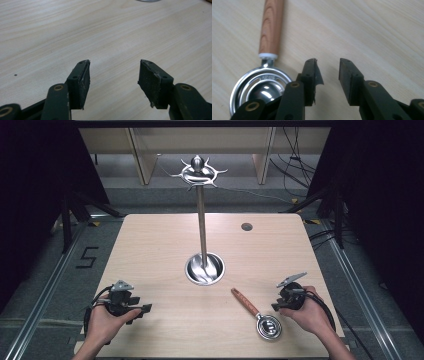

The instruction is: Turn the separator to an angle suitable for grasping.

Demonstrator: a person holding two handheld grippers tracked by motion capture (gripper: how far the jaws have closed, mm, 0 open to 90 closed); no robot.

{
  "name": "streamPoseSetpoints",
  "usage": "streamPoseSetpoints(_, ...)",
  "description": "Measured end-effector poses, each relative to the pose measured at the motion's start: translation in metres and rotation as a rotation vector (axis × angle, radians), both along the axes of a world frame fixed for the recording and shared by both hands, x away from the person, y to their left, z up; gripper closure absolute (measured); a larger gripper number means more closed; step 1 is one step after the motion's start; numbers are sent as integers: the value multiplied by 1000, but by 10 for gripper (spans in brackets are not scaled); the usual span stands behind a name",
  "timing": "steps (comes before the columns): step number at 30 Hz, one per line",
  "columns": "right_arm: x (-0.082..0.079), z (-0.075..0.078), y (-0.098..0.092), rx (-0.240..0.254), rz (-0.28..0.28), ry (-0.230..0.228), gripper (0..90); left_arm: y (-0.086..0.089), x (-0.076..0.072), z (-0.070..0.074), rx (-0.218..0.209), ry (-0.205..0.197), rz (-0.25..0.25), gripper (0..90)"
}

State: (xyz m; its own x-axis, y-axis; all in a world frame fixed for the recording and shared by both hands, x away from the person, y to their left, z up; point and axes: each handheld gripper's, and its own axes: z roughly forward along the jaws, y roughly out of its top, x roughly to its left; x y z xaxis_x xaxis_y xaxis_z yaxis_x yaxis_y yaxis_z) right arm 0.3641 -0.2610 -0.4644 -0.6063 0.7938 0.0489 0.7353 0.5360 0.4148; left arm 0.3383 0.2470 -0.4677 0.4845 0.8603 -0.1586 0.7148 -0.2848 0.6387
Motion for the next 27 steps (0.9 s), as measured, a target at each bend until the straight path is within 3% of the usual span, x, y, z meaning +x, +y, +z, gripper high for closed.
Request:
streamPoseSetpoints(3,0,10,11,6,20,7,806,-1,0,3,-20,-21,-1,409)
streamPoseSetpoints(4,1,13,14,3,36,-6,839,0,0,5,6,-18,-23,408)
streamPoseSetpoints(6,3,18,25,7,44,17,900,0,1,3,-13,-7,-36,408)
streamPoseSetpoints(7,2,19,32,21,35,49,900,-1,0,2,-26,-9,-20,408)
streamPoseSetpoints(8,5,20,37,6,62,53,900,0,0,2,-14,-4,-33,409)
streamPoseSetpoints(9,5,20,43,13,54,66,900,0,1,2,-13,-7,-33,408)
streamPoseSetpoints(16,18,21,82,0,141,85,900,0,1,1,-25,-2,-30,405)
streamPoseSetpoints(20,27,16,104,-46,179,108,900,-2,1,1,-32,-14,-13,404)
streamPoseSetpoints(22,28,15,109,-57,168,122,900,-2,1,1,-35,-14,-14,403)
streamPoseSetpoints(23,33,11,116,-82,178,135,900,-1,1,2,-25,-8,-38,402)
streamPoseSetpoints(25,36,7,120,-91,186,137,900,-2,1,0,-42,-5,-34,401)
streamPoseSetpoints(27,37,6,121,-98,184,143,900,-3,0,0,-30,-10,-28,400)
